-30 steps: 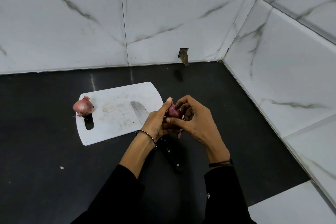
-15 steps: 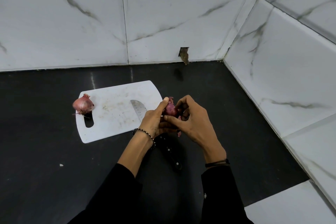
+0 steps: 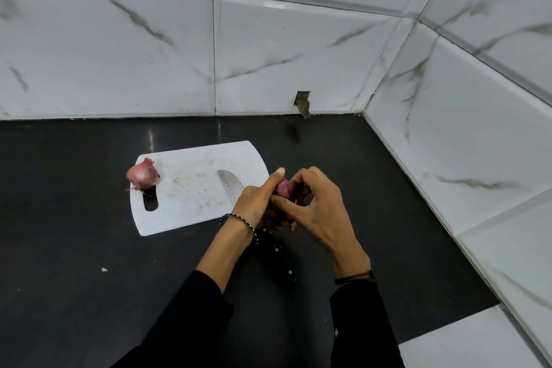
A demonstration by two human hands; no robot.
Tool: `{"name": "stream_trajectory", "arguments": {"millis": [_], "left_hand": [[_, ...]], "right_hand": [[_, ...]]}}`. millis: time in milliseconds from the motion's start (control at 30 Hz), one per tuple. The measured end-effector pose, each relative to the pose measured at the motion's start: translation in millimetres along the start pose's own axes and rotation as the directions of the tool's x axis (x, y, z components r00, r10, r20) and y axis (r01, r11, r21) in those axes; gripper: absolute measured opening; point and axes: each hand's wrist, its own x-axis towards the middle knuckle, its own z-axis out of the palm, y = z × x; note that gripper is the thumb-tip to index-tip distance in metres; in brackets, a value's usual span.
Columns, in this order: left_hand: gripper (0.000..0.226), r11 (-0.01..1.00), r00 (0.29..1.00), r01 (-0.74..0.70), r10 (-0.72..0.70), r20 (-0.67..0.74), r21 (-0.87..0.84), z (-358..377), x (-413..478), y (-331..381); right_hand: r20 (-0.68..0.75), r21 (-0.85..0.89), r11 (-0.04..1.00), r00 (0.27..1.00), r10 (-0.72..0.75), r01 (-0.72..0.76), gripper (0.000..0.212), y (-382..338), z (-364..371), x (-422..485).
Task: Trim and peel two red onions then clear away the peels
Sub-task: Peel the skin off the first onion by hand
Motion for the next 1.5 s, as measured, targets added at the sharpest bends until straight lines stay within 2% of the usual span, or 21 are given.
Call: {"name": "stream_trajectory", "arguments": {"millis": [167,333,667,900,1133,1300,1400,1500], "left_hand": [[0.061,1.0,1.0,0.006,-0.006,0.025,0.011,1,-6,3],[0.067,0.997,1.0,0.01,-0.009,-0.003,0.073,0,-6,-2],[0.065,0.991,1.0,-0.028,0.029,-0.009,0.128,-5,-10,-6],[0.064,0.993,0.998,-0.07,0.069,0.015,0.098,-8,-19,-6],[0.066,0.994,0.998,-0.059,0.059,-0.001,0.089,-10,-25,-12],[0.072,0.998,0.999,-0.023,0.024,-0.025,0.066,-7,-25,-17],[0.065,1.0,1.0,-0.002,0.003,-0.02,0.022,-5,-27,-15],[0.062,1.0,1.0,0.022,-0.022,-0.014,0.014,-4,-29,-14]], "right_hand": [[-0.053,-0.053,0.999,0.998,-0.016,0.014,0.033,-1,-1,-7],[0.003,-0.155,0.986,0.998,-0.063,0.062,0.046,0,-5,-12],[0.013,-0.169,0.984,0.999,-0.048,0.049,0.031,-14,-2,-23],[-0.046,0.003,0.998,0.996,0.071,-0.07,0.034,-16,-7,-30],[-0.049,-0.05,0.998,0.998,0.04,-0.043,0.017,-12,-11,-38],[0.032,-0.152,0.988,0.999,0.017,-0.012,0.012,-10,-8,-44],[0.081,-0.19,0.981,0.996,0.045,-0.029,0.011,-7,-8,-49],[0.066,-0.162,0.983,0.993,0.097,-0.085,0.008,-5,-11,-53]]}}
